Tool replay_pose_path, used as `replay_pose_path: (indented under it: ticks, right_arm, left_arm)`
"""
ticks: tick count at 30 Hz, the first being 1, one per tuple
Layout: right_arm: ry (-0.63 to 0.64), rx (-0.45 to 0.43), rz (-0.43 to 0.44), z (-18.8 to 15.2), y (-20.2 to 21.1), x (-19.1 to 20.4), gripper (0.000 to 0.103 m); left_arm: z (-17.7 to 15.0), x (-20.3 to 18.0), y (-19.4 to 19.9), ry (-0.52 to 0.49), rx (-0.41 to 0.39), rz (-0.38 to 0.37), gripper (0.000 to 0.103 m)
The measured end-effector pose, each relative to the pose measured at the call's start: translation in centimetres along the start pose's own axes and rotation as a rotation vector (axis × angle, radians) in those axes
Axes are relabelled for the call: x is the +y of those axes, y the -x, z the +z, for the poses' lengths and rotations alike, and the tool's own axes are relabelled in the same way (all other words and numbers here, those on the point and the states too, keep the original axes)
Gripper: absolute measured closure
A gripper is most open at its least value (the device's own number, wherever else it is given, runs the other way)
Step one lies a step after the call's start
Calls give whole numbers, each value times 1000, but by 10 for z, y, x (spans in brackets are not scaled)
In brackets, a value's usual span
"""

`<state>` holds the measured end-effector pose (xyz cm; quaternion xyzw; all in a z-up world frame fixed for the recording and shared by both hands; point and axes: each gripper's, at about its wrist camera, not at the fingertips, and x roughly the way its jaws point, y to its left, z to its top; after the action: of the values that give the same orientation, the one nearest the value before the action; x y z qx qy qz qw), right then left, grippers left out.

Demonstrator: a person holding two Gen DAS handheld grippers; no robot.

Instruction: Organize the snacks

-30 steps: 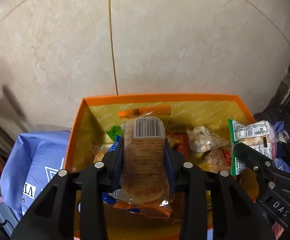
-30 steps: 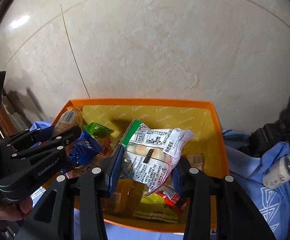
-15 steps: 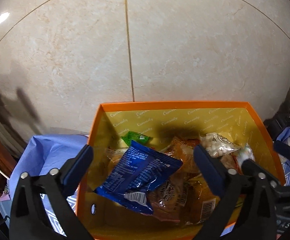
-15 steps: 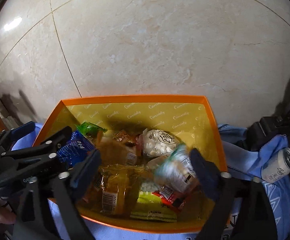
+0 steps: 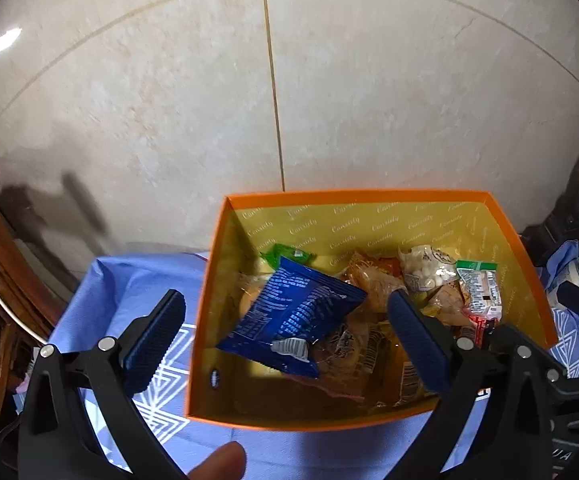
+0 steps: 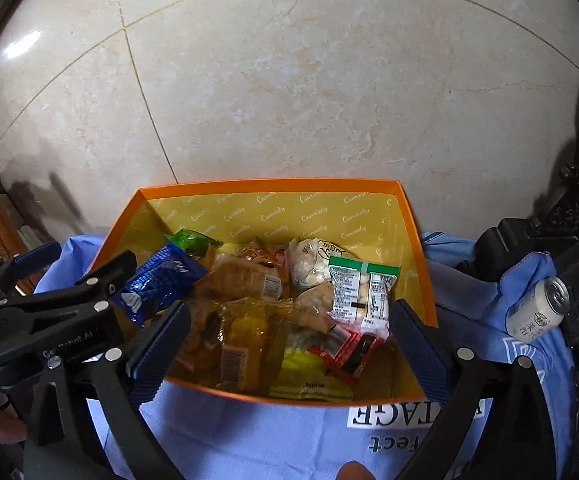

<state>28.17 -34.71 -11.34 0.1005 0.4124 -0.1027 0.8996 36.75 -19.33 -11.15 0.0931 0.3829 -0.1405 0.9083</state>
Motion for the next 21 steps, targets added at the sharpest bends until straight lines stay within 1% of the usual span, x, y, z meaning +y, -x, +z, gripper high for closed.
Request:
replay_pose_path:
  ticks: [2, 9, 15, 18, 21]
  right_arm:
    - [-1, -11, 3, -1, 9, 2, 3]
    - [4, -42, -1, -10, 41, 10, 3]
    - [23, -67, -16, -20, 63, 19, 3]
    - [32, -77, -26, -21, 69, 22, 3]
    - [37, -85, -28, -22, 74, 23, 3]
  left_arm:
    - [0, 1, 11, -5, -21, 3, 4]
    - [-1, 3, 43, -26, -48, 5, 4]
    - [-4, 5, 59, -18, -66, -2, 4]
    - [-6, 9, 64, 12, -64, 0, 4]
    - [-6, 11, 63, 33, -43, 28, 4]
